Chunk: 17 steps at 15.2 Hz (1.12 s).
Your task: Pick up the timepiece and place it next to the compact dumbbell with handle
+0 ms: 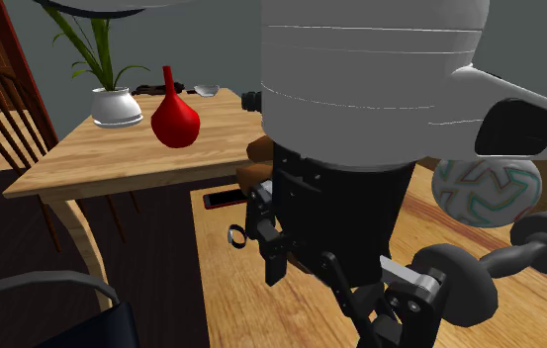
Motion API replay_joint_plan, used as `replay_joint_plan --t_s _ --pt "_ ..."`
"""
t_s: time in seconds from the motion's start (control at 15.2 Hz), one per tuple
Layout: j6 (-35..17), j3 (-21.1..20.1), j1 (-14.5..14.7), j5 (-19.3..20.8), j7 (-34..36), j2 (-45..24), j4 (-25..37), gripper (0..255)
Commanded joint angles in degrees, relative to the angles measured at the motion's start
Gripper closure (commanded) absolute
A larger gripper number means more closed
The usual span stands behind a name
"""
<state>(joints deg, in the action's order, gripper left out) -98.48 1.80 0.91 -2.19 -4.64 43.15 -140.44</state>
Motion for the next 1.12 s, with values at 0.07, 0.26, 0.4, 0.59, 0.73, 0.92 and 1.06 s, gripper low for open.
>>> replay_joint_plan --t_s 0.07,0.26,0.4,0.59,0.73,0.92,1.06 --pt "-0.97 -0.9 0.49 -0.96 1.19 -0.86 -0.29 0" --pt "-4.01 -3.55 1.98 -3.77 4.67 -3.86 -0.77 0" --pt "-6.1 -5.31 2.95 -5.57 6.9 -6.19 -0.74 0" --pt "-9.3 -7.86 4.37 -8.1 10.11 -10.15 -0.17 0" --pt "-11.44 -9.54 5.23 -9.65 12.17 -13.06 0.57 0" --pt "-14.57 -11.97 6.43 -11.68 15.19 -17.79 2.19 0" --pt "-16.59 -13.53 7.15 -12.8 17.16 -21.15 3.63 0"
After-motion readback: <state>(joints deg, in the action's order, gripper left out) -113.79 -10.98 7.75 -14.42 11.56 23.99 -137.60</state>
